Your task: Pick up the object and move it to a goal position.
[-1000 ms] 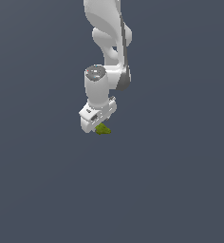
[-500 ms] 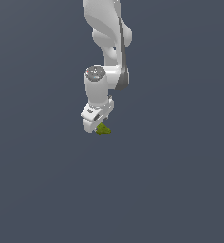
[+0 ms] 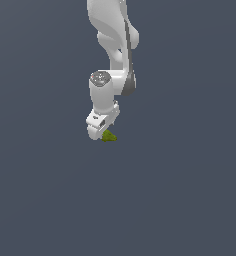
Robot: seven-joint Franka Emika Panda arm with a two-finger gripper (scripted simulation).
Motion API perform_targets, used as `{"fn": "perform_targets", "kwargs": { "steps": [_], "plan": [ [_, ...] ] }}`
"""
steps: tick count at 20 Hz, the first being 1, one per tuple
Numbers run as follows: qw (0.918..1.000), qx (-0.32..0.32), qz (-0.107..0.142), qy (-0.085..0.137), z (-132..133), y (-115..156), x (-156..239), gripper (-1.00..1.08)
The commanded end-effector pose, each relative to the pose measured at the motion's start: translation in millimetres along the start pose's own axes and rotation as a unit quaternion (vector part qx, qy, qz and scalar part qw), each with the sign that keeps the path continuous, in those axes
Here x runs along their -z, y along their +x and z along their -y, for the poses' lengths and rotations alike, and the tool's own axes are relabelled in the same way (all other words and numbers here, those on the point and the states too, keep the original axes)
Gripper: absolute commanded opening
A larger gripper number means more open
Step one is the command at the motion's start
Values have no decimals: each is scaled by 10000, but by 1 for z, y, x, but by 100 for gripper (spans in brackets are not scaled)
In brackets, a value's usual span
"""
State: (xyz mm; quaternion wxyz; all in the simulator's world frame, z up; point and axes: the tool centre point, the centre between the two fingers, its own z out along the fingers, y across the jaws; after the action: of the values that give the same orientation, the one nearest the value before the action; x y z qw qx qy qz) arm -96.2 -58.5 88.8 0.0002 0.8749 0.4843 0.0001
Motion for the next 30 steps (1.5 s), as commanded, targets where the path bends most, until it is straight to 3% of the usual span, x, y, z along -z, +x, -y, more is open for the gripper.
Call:
{"fn": "perform_targets", "kwargs": {
  "steps": [1,15,16,30],
  "plan": [
    [10000,2,1,3,0,0,-5,100],
    [10000,23,0,3,1,0,-48,100],
    [10000,23,0,3,1,0,-48,-100],
    [10000,21,-1,-6,1,5,-47,-100]
  ]
}}
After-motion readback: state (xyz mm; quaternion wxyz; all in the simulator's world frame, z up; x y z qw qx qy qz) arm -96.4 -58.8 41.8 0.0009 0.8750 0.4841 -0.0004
